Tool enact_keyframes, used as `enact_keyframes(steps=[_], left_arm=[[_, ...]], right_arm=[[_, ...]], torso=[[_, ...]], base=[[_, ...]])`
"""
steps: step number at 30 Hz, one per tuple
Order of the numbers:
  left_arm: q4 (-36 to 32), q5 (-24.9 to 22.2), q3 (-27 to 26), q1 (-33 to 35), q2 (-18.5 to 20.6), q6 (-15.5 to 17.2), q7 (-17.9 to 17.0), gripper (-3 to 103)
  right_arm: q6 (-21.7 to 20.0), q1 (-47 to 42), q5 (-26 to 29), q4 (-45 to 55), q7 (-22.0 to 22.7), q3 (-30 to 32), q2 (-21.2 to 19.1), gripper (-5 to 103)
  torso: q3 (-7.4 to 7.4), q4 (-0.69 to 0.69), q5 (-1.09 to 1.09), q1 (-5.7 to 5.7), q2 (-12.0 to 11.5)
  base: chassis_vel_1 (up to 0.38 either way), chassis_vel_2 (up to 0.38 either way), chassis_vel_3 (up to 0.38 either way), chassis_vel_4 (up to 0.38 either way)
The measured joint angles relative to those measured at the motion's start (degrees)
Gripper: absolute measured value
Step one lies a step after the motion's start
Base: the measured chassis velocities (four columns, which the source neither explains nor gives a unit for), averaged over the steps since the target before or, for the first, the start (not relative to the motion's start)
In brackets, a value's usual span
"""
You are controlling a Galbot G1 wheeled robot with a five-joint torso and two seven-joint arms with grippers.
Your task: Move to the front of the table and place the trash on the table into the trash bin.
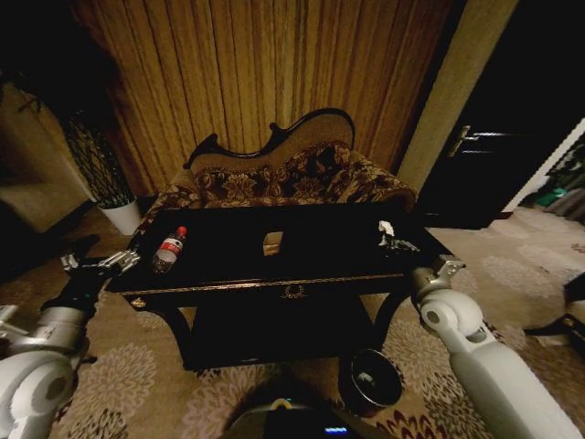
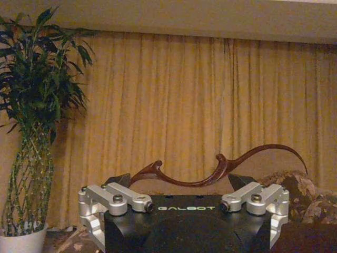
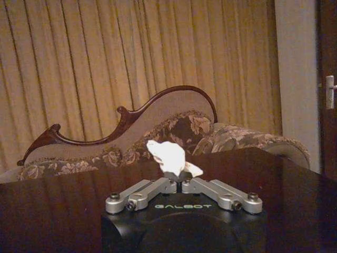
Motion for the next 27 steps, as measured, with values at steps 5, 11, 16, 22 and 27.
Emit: enact_keyframes(steps=[5, 11, 16, 22, 27], left_arm=[[-0.1, 0.0, 0.2, -0.3, 0.0, 0.0, 0.1, 100], [-0.2, 0.1, 0.1, 0.0, -0.2, 0.0, 0.1, 100], [-0.4, 0.1, 0.1, 0.0, -0.3, 0.0, 0.1, 100], [-0.5, 0.1, 0.2, -0.2, -0.4, 0.0, 0.0, 100], [-0.7, 0.1, -0.3, -0.2, -0.6, 0.0, 0.0, 100]], right_arm=[[0.0, -0.9, -0.3, 0.4, 0.0, 0.4, 0.4, 0], [-0.1, -1.4, -0.8, 0.4, 0.0, 0.5, 0.6, 0], [0.2, -1.7, -2.2, 0.0, -0.1, 0.2, 1.2, 0], [-0.8, -2.1, -4.7, -4.7, -1.2, -3.0, 3.5, 0], [-1.2, -2.3, -10.2, -16.9, -4.5, -7.4, 7.4, 0]], torso=[[0.0, -0.01, 0.0, 0.0, 0.0], [-0.01, 0.0, 0.0, -0.03, 0.0], [-0.02, -0.01, 0.0, -0.04, 0.0], [-0.04, -0.01, -0.02, -0.07, 0.1], [0.02, -0.01, 0.01, 0.02, 0.0]], base=[[0.14, -0.147, -0.158, 0.149], [0.207, -0.21, -0.201, 0.208], [0.226, -0.202, -0.217, 0.212], [0.087, -0.09, -0.09, 0.096], [0.0, 0.0, 0.0, 0.0]])
